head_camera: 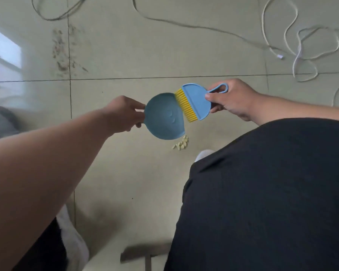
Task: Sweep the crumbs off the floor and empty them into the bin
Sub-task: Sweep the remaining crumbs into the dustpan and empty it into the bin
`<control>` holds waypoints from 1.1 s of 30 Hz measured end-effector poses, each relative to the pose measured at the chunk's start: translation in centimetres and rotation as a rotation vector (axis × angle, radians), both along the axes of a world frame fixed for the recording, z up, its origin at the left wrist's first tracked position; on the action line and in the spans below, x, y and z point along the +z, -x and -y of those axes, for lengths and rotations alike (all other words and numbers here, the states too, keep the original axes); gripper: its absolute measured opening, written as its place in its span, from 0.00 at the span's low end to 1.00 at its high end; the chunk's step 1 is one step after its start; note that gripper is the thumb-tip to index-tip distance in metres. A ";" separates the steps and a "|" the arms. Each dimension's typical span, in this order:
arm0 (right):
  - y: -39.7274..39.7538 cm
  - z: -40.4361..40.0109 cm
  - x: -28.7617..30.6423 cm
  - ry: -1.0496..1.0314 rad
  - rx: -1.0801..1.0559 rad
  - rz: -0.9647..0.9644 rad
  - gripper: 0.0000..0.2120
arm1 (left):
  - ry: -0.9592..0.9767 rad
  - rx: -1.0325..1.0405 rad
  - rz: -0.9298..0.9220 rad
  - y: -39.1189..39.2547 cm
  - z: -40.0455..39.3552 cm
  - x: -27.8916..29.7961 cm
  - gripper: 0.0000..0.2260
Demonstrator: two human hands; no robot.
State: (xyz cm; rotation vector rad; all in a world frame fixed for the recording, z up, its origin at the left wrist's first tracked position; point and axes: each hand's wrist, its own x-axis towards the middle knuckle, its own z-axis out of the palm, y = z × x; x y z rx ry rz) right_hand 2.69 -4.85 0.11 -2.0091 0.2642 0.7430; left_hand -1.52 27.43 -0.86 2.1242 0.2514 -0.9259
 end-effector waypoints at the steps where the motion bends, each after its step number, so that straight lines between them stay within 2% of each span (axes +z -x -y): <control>1: 0.3 0.0 -0.9 -0.001 0.031 -0.016 0.05 | -0.006 0.002 -0.028 0.5 -0.2 -0.8 0.14; 5: 0.5 -0.1 -2.3 0.089 0.212 -0.053 0.04 | -0.052 -0.051 -0.103 1.7 -1.2 -3.6 0.14; 9: 0.8 -0.6 -3.5 0.273 0.688 -0.146 0.02 | -0.178 -0.280 -0.183 2.9 -2.6 -5.5 0.14; 13: 2.2 -2.6 -5.8 0.282 0.964 -0.196 0.02 | -0.156 -0.220 -0.247 4.5 -3.6 -6.6 0.12; 19: 1.7 -5.5 -7.0 0.234 1.093 -0.068 0.04 | -0.144 -0.129 -0.294 5.6 -3.9 -7.0 0.11; 25: 2.5 -7.1 -8.6 0.289 1.338 -0.103 0.05 | -0.130 -0.047 -0.280 6.3 -4.2 -7.4 0.10; 28: 2.3 -7.2 -9.2 0.332 1.329 -0.034 0.07 | -0.127 -0.012 -0.282 7.2 -4.2 -7.5 0.11; 33: -1.3 -7.5 -8.7 0.382 1.128 0.133 0.09 | -0.164 0.065 -0.265 8.7 -4.7 -8.2 0.15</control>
